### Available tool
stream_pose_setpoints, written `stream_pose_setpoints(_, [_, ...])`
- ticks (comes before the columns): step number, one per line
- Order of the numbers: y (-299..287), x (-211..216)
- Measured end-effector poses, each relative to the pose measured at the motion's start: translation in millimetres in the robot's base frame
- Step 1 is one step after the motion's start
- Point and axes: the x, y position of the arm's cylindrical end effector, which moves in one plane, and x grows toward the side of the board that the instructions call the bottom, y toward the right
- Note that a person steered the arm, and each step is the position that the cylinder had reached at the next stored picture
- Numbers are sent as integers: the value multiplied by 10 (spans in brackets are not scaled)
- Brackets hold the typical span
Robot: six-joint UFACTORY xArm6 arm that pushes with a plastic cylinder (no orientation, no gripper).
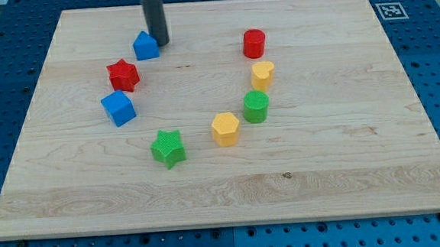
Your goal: Slide the blur triangle to the left
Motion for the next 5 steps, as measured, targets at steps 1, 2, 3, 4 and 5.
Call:
stream_pose_setpoints(1, [-146,0])
stream_pose_setpoints(2, [-30,45])
stream_pose_setpoints(3, [226,251])
stream_pose_setpoints(4, [256,288])
stream_pose_setpoints(5, [43,288])
